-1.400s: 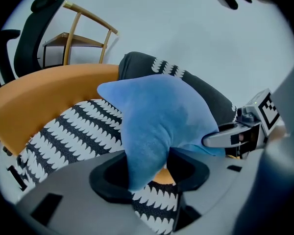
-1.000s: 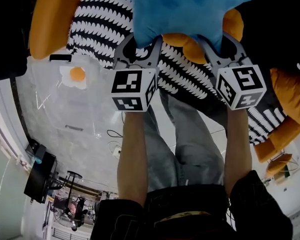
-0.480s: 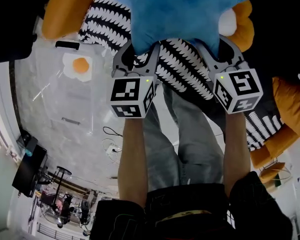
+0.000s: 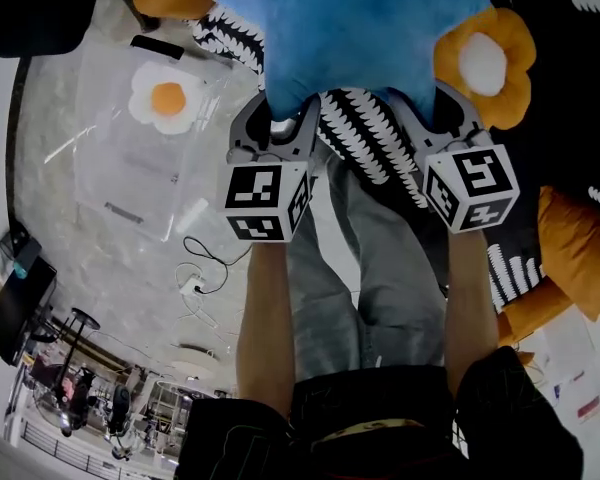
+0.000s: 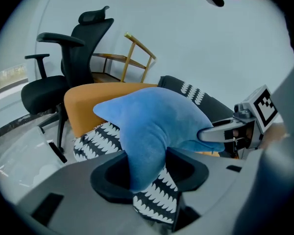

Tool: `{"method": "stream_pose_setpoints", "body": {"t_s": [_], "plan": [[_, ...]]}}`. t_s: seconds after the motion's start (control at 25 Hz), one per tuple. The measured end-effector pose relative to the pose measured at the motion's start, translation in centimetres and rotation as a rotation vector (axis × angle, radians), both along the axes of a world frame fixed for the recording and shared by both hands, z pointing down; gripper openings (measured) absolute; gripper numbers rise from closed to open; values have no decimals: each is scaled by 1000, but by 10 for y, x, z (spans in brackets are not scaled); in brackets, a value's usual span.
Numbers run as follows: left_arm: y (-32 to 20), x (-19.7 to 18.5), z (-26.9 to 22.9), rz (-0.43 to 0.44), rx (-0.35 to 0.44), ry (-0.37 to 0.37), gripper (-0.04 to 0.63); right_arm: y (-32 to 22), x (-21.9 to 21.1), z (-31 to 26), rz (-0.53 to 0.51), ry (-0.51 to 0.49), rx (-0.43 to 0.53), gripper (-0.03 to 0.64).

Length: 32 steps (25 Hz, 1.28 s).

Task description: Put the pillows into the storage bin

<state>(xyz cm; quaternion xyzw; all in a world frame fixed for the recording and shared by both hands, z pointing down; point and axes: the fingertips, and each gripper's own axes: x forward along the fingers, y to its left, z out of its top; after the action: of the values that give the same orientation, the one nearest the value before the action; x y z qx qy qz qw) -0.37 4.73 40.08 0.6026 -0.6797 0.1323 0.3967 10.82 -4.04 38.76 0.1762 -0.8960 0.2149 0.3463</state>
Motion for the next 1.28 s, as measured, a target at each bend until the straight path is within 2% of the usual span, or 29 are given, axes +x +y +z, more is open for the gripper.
{"method": "stream_pose_setpoints", "body": {"t_s": [0.24, 1.28], "plan": [[45, -23, -8, -93, -10, 5, 199, 35, -32, -6, -89, 10, -13, 156], [230, -127, -2, -346, -100, -4, 199, 214, -146, 10, -397, 104, -151, 156]]}}
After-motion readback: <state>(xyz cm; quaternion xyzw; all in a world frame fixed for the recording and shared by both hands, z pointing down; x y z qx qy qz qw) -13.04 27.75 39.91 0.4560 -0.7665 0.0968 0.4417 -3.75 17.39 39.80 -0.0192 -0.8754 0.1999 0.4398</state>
